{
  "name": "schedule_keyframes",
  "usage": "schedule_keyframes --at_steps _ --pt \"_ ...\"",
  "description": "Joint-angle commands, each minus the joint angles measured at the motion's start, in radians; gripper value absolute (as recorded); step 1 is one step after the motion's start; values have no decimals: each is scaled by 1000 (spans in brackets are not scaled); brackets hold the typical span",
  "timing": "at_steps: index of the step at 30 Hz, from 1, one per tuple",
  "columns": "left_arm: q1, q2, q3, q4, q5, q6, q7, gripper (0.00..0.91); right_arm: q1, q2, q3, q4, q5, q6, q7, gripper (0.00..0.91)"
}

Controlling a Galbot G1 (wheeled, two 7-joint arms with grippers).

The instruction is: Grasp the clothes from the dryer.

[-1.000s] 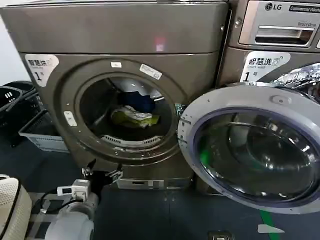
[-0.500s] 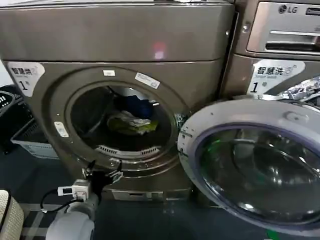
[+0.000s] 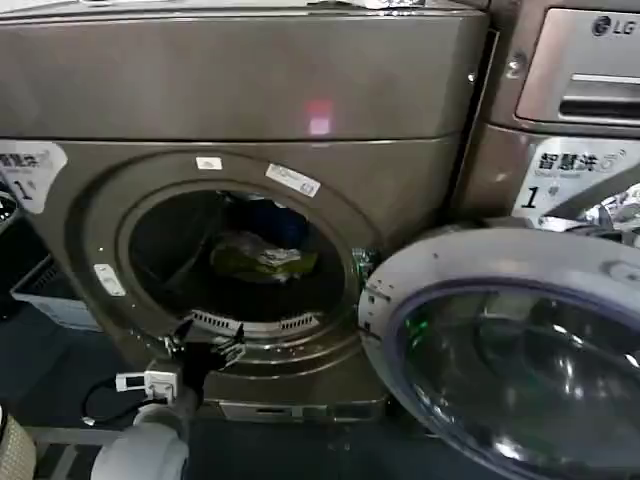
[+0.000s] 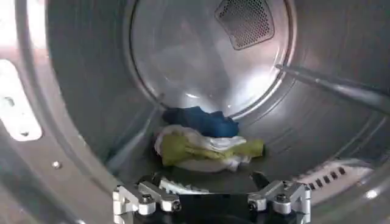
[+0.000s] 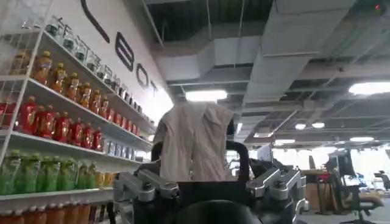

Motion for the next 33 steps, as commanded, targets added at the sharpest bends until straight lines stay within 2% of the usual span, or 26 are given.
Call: schedule_keyframes --at_steps 1,17,20,26,33 --pt "2 -1 0 1 2 49 1 907 0 0 1 -3 0 1 -1 907" --pt "-1 -5 4 8 6 49 -7 907 0 12 -5 -8 -19 6 1 907" --pt "-21 -9 12 35 32 20 -10 907 -4 18 -5 -5 -33 18 -6 907" --pt "-153 -16 56 168 83 -67 -28 907 -1 21 -5 -9 -33 33 -4 907" --pt "-374 -17 48 394 38 -96 -17 907 4 23 -14 -6 -34 40 -5 907"
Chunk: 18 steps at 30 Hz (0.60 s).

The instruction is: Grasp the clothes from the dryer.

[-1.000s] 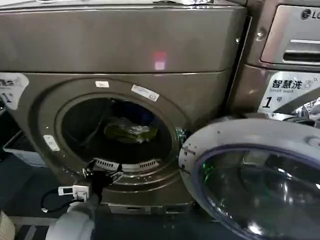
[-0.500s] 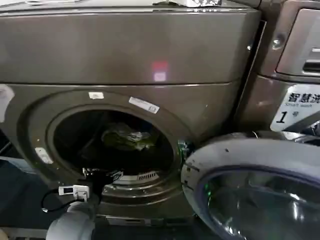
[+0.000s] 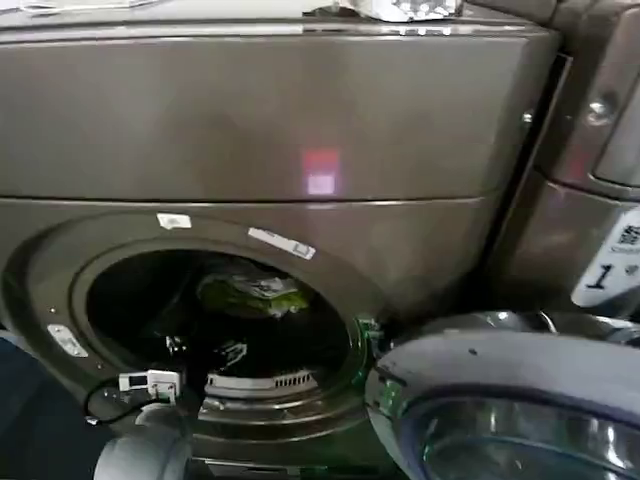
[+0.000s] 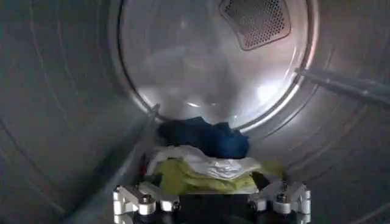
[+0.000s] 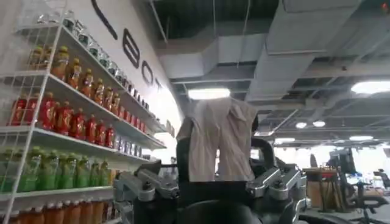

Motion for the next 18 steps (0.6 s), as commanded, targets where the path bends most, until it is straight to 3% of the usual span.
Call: schedule_keyframes --at_steps 1,7,18 --pt "-276 0 9 288 -9 -105 5 907 8 0 -9 4 -5 6 0 907" --pt "-462 -19 -29 551 38 -213 11 907 7 -4 -18 5 -5 7 0 907" --pt "-677 -30 -59 885 103 -328 27 907 9 3 -17 15 -3 8 0 907"
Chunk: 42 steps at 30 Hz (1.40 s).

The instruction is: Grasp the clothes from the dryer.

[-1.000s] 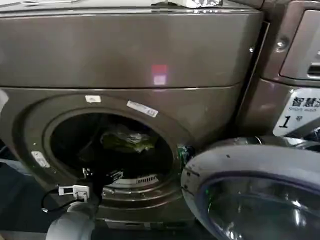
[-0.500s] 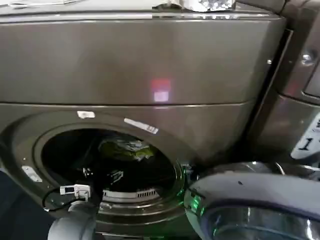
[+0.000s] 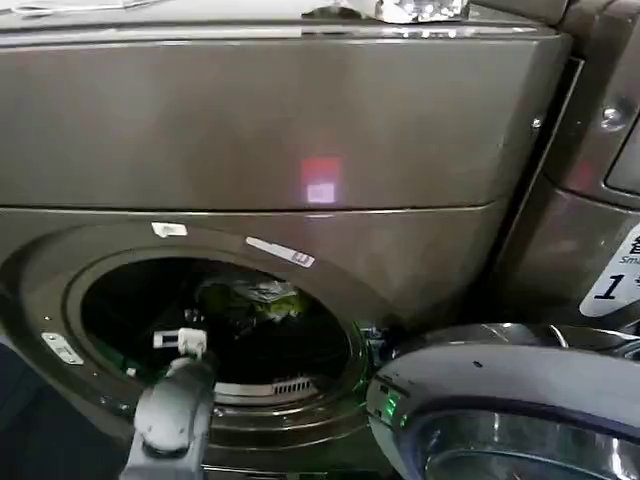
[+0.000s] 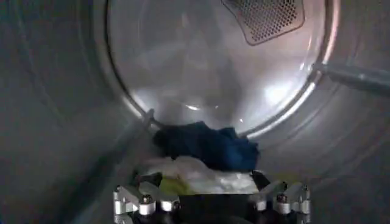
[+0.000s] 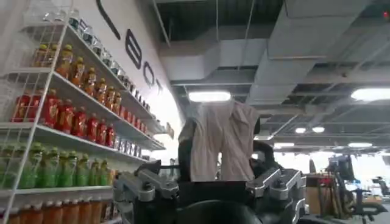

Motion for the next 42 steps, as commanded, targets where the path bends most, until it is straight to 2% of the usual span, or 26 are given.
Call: schedule_keyframes --at_steps 1,6,9,14,17,21,25,27,29,33,36,42 --pt "-256 -8 -19 382 56 -133 12 907 3 0 -1 4 0 2 0 907" --pt "-299 -12 -20 477 81 -173 23 907 1 3 0 5 0 3 0 907" --pt "-305 -12 -22 486 166 -171 91 907 0 6 0 4 0 5 -1 907" --pt "-322 -1 -28 459 625 -176 408 907 7 3 -11 2 -2 8 -2 907" --pt "-352 6 -24 457 808 -217 574 907 8 2 -15 4 -2 7 -2 907" --pt "-406 12 -23 505 1049 -378 679 907 3 4 -14 -5 -2 15 -4 907" --pt "-443 18 -11 541 1170 -492 795 907 6 4 -18 -5 -3 15 -4 907" --pt "-470 16 -40 566 1255 -602 904 907 8 4 -22 -5 -4 15 -4 907" --pt "-490 22 -48 578 1286 -708 1069 907 10 5 -25 -5 -5 16 -4 907" --pt "-527 34 -32 613 1283 -791 1193 907 10 6 -32 -3 -6 18 -5 907" --pt "-552 41 -20 628 1238 -810 1301 907 13 6 -36 -1 -7 18 -4 907" --pt "-588 51 -17 680 1236 -886 1313 907 16 9 -44 -1 -8 21 -4 907"
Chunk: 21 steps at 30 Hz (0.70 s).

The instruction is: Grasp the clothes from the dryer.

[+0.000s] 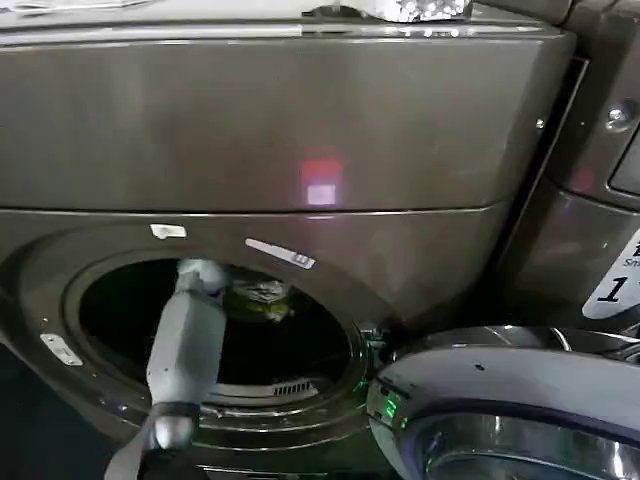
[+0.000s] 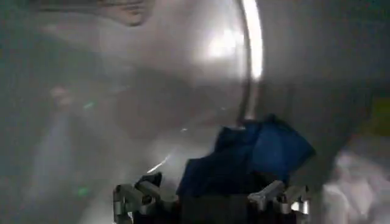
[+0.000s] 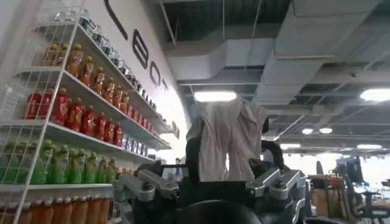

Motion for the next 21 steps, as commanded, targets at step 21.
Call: schedule_keyframes --at_steps 21 --pt "-138 27 5 282 87 -129 138 907 13 9 -28 -14 -26 22 -5 907"
